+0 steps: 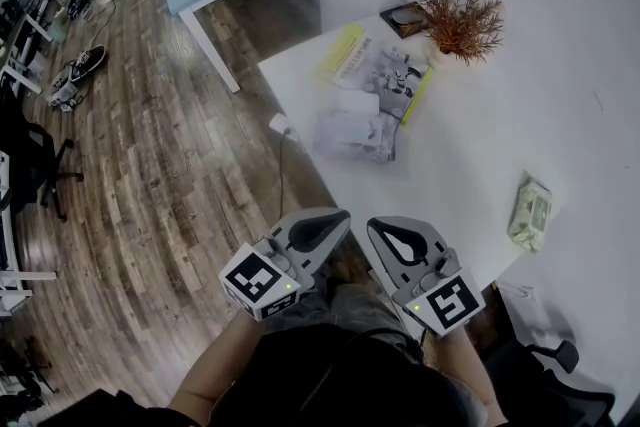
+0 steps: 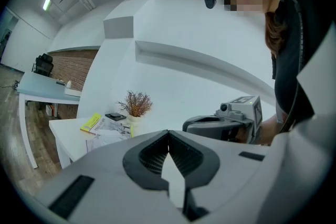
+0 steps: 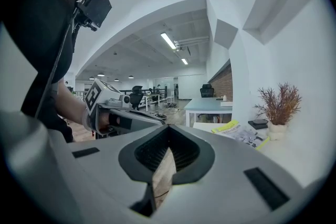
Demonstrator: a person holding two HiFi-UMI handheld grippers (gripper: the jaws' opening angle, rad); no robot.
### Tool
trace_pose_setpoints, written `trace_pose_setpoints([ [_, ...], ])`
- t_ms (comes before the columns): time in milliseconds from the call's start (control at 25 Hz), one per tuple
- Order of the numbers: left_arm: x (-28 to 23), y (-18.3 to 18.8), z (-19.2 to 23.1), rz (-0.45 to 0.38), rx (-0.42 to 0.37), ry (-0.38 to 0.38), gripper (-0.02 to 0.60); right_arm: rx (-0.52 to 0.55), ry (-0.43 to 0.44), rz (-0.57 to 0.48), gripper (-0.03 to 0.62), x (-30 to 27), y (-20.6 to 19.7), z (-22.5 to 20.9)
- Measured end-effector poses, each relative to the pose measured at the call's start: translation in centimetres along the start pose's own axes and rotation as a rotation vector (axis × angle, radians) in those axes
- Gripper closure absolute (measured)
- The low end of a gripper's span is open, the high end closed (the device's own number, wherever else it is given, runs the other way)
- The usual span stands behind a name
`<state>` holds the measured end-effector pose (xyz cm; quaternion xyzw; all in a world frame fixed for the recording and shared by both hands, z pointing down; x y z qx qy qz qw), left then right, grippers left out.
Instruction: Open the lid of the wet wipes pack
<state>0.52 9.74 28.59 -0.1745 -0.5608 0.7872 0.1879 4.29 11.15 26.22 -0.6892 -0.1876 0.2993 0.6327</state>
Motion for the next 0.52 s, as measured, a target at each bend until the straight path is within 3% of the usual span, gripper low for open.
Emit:
trace_pose_setpoints([
  [520, 0.52, -0.70, 0.22, 0.012, 0.014, 0.018, 0.568, -0.004, 0.023, 0.021, 0.574, -0.38, -0.90, 0.58],
])
Point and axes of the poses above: the fingertips, and each gripper's own axes: x backward along the fingers, z to its left, y out of its top, the point moved 1 cm from there along x, backward along the fingers, and after that the axes turned 2 degrees about -z, right-handed, at the moved point
